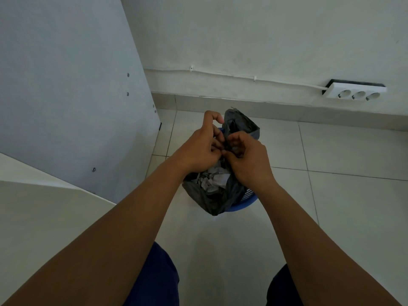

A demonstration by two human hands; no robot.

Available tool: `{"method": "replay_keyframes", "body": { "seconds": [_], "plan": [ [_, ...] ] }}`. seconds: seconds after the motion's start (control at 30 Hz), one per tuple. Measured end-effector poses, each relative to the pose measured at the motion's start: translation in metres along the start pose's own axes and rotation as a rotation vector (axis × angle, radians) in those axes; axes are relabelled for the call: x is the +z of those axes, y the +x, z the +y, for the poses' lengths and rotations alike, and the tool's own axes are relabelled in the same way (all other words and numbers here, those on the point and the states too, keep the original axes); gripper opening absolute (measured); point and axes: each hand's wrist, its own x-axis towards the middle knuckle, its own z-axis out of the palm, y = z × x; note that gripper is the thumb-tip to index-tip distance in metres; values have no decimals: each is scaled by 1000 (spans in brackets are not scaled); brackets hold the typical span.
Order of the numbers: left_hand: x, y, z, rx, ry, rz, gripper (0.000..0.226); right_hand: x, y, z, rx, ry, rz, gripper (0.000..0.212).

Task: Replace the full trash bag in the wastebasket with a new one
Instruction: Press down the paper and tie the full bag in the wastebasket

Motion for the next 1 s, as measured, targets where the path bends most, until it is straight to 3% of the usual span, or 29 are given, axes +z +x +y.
{"method": "replay_keyframes", "body": {
  "seconds": [0.13,0.23,0.33,0.43,0.57,0.77,0.9,1.0],
  "plan": [
    [-10,-1,-3,-12,80,15,56,2,3,3,3,-59,118,18],
    [-30,-7,-7,-136,156,-109,44,-1,6,5,36,-65,145,15],
    [-37,-11,-1,-355,171,-262,65,-2,7,4,74,-47,148,16],
    [-27,-7,4,-319,335,-318,75,0,9,0,106,-41,122,17],
    [2,2,3,-146,359,-204,78,0,9,-7,143,-28,-1,13],
    [11,10,-17,-13,377,60,22,-9,11,-7,228,103,-10,18],
    [11,9,-19,8,337,74,19,-12,8,-8,160,-76,-48,30],
    [9,10,-16,-43,299,105,19,-13,-7,-17,-20,-266,-49,42]
  ]
}}
